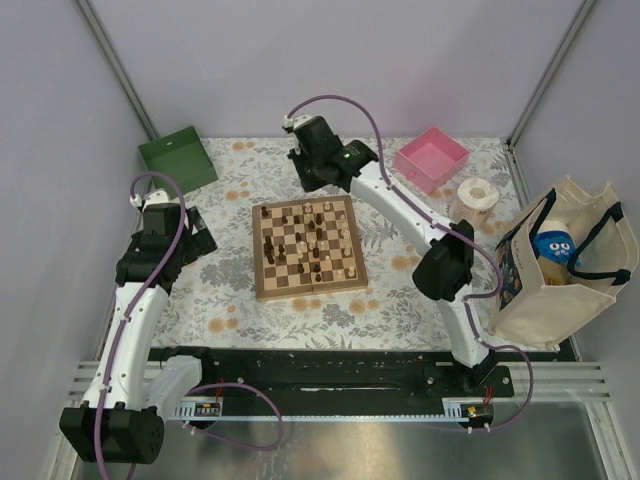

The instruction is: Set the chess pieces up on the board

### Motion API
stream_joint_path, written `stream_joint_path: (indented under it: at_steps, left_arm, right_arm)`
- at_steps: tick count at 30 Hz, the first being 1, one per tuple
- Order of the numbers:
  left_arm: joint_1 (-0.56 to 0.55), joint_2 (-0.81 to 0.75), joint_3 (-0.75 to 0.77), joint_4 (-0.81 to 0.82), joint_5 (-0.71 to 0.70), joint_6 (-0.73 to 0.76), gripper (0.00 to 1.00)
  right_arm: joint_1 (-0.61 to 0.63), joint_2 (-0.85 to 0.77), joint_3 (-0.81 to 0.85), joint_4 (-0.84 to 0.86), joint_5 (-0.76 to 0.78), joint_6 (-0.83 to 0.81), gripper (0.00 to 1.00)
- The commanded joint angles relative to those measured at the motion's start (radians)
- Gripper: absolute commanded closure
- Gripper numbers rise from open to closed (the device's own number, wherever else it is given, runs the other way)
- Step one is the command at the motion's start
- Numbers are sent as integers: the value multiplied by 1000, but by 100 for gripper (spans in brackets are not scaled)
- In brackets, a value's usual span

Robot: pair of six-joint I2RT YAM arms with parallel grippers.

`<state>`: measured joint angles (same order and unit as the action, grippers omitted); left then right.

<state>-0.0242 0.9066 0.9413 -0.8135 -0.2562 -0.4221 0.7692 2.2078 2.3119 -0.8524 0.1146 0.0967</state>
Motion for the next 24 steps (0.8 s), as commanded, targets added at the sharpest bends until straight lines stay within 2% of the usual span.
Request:
stream_joint_path:
  at_steps: [1,10,24]
  left_arm:
    - [6,0,2,36,20,9,1]
    - [12,0,2,37,31,13,1]
    - [24,3,1,43,55,14,1]
  right_arm:
    - [-100,-37,-48,19,11,43,94]
    - [-182,9,-86,7,-3,67,93]
    - [-208,139,-49,-34,-47,74,93]
